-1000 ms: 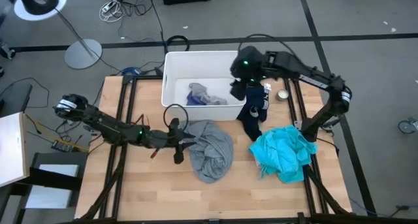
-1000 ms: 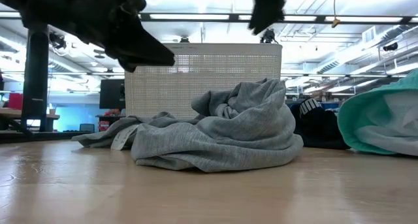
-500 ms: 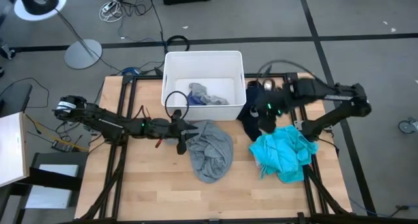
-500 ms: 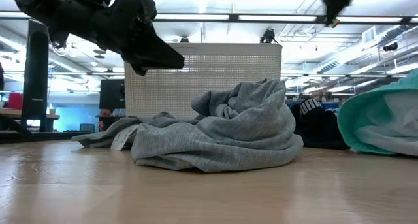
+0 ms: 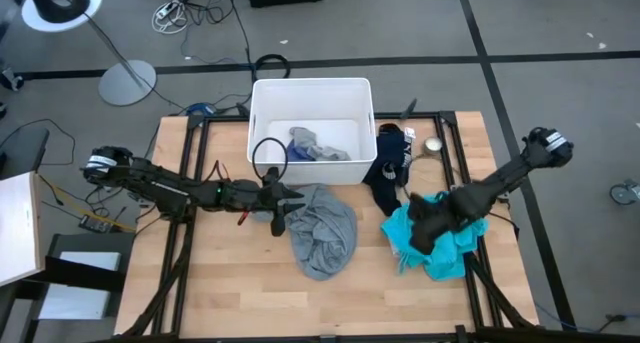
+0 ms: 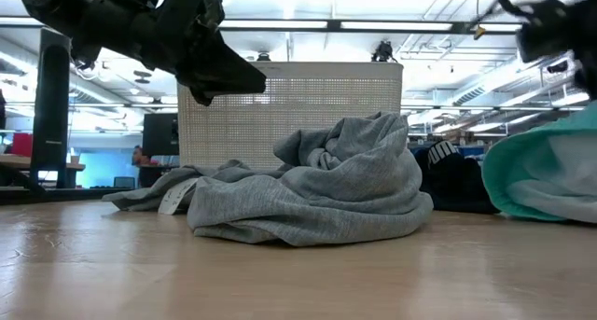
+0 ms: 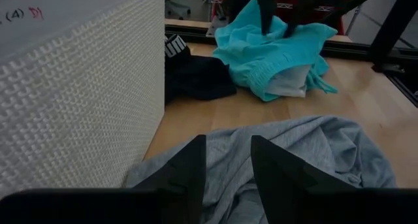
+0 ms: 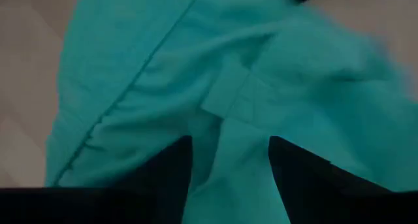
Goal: Sort clothes
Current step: Put the blue shorts into the white laundry bin
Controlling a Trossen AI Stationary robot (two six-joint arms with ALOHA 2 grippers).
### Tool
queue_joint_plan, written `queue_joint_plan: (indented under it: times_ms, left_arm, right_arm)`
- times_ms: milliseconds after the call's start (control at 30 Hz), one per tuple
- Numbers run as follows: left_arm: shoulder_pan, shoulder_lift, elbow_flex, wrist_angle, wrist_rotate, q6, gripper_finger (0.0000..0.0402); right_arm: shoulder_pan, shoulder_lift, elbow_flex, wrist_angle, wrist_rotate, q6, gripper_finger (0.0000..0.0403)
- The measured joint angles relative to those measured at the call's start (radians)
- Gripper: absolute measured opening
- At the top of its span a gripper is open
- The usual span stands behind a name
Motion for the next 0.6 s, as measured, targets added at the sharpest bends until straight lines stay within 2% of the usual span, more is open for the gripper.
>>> queue_joint_plan:
  times_ms: [167,267,333,400,533,600]
  left_arm:
    - [-0.002,0.0,0.0,0.001,0.0,-0.011,0.0127]
    - [-0.003,0.0,0.0,0.001,0.0,-0.025,0.0127]
    - [-0.005,0.0,0.0,0.0,0.003,-0.029,0.0127]
    - [-0.005,0.0,0.001,0.001,0.012,-0.039,0.0127]
    - [-0.006,0.0,0.001,0.0,0.024,-0.053,0.0127]
    - [-0.012,0.0,0.001,-0.008,0.028,-0.056,0.0127]
  right_arm:
    - [0.042,0.037,-0.218,0.373,0.023,0.003,0.0212]
    - [0.036,0.07,-0.32,0.598,0.116,-0.004,0.0211]
    - [0.025,0.095,-0.357,0.716,0.199,-0.025,0.0197]
    - [0.015,0.11,-0.377,0.784,0.275,-0.091,0.0159]
    - [-0.014,0.121,-0.368,0.87,0.408,-0.305,0.0029]
    - [-0.038,0.121,-0.34,0.862,0.427,-0.354,0.0018]
